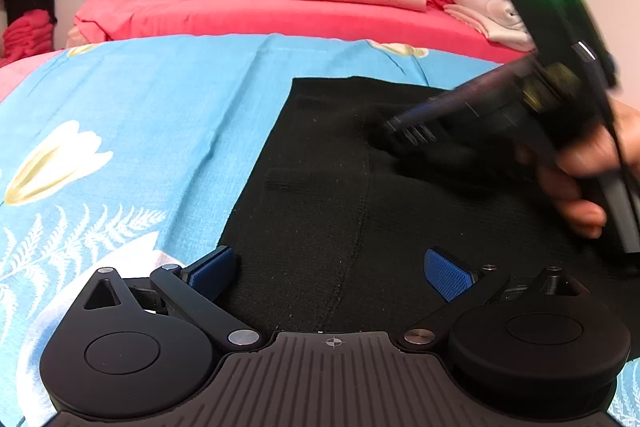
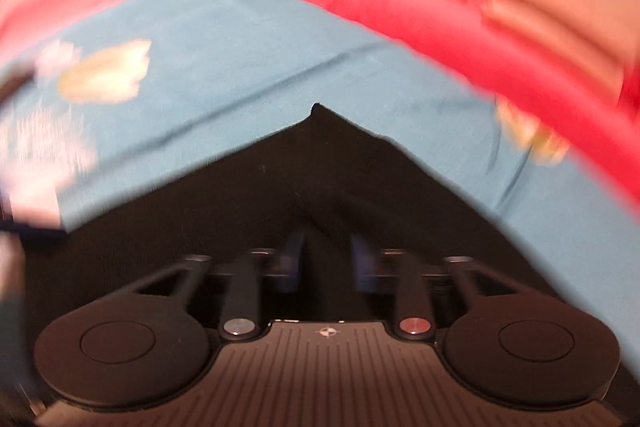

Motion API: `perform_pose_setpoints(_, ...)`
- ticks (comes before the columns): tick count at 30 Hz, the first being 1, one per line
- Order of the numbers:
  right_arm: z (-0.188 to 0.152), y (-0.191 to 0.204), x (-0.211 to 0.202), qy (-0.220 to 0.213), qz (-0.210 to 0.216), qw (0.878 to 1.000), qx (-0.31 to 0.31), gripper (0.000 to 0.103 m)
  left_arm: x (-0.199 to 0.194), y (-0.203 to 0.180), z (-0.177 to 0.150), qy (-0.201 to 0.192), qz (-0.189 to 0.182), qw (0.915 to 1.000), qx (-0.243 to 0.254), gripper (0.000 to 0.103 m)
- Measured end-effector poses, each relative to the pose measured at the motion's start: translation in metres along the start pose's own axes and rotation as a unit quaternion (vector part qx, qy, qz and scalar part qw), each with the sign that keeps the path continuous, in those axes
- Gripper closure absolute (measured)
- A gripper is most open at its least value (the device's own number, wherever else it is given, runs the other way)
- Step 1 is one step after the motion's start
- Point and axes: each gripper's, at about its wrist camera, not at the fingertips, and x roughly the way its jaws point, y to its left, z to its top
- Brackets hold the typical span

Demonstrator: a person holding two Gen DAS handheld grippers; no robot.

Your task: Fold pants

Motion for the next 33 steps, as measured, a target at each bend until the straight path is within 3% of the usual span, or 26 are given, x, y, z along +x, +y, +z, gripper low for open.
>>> perform_pose_setpoints(3,0.007,0.017,0.004,-0.008,-0.016,1.0,0.001,0.081,0.0,0.001,0.0,-0.001,-0.004,1.0,-0.003,0.0)
perform_pose_setpoints(7,0.003,0.039,-0.011,-0.012,-0.04,0.999,-0.028,0.078,-0.003,0.004,-0.001,-0.005,-0.011,0.9999,-0.012,0.0)
perform_pose_setpoints(8,0.003,0.039,-0.018,-0.007,-0.041,0.999,-0.032,0.073,-0.003,0.006,-0.001,-0.006,-0.013,0.9998,-0.015,0.0)
perform_pose_setpoints(10,-0.004,0.039,-0.037,-0.009,-0.033,0.999,-0.039,0.042,-0.004,0.008,-0.001,-0.008,-0.019,0.9996,-0.021,0.0)
perform_pose_setpoints(12,-0.012,0.04,-0.058,-0.019,-0.006,0.999,-0.035,0.035,-0.004,0.009,-0.001,-0.009,-0.021,0.9995,-0.023,0.0)
perform_pose_setpoints(14,-0.02,0.044,-0.062,-0.005,0.027,0.999,-0.031,0.035,-0.004,0.008,-0.001,-0.009,-0.019,0.9995,-0.021,0.0)
perform_pose_setpoints(17,-0.027,0.059,-0.04,0.018,0.002,0.999,-0.029,0.033,-0.004,0.008,-0.001,-0.008,-0.018,0.9996,-0.02,0.0)
perform_pose_setpoints(20,-0.019,0.055,-0.044,0.012,0.006,1.0,0.02,0.038,-0.005,0.009,-0.001,-0.01,-0.019,0.9995,-0.025,0.0)
perform_pose_setpoints(24,-0.024,0.037,-0.085,-0.019,-0.004,0.997,0.074,0.037,-0.005,0.009,-0.001,-0.008,-0.017,0.9996,-0.021,0.0)
perform_pose_setpoints(29,-0.068,0.037,-0.148,-0.035,-0.043,0.997,0.061,0.033,-0.004,0.009,-0.001,-0.008,-0.016,0.9996,-0.021,0.0)
perform_pose_setpoints(33,-0.105,0.048,-0.175,-0.029,-0.055,0.997,0.055,0.03,-0.003,0.007,-0.001,-0.007,-0.014,0.9997,-0.019,0.0)
